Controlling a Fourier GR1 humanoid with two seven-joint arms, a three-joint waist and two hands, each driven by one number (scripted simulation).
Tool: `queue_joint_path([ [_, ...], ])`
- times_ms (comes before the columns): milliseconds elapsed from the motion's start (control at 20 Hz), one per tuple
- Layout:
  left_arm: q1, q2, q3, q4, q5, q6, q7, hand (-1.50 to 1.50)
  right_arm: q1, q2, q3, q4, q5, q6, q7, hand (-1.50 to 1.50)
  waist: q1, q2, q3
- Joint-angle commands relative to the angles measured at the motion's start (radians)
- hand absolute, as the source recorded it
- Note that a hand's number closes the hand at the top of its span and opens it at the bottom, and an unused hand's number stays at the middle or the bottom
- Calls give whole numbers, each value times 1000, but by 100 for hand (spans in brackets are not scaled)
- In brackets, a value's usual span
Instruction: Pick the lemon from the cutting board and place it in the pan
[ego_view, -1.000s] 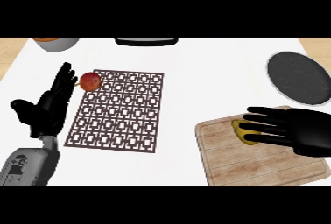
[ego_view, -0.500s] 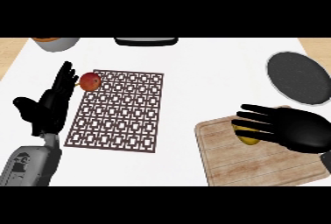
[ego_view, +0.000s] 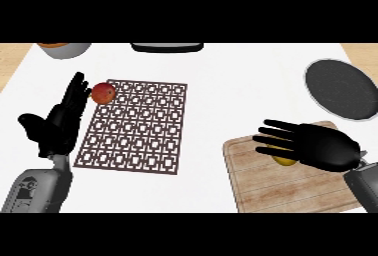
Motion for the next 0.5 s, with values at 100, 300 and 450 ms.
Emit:
queue_joint_path([
  [100, -3, -4, 26, 17, -9, -30, -31, 0, -2, 97, 18, 23, 121, 17, 41, -150, -2, 0, 0],
  [300, 33, -8, 23, -90, 3, -34, 55, 0, 44, 90, 22, 11, 159, 21, 17, -150, -2, -2, 0],
  [450, 0, -5, 30, -5, -17, -42, -6, 0, -16, 74, 38, 101, 163, -63, -114, 150, 0, 1, 0],
])
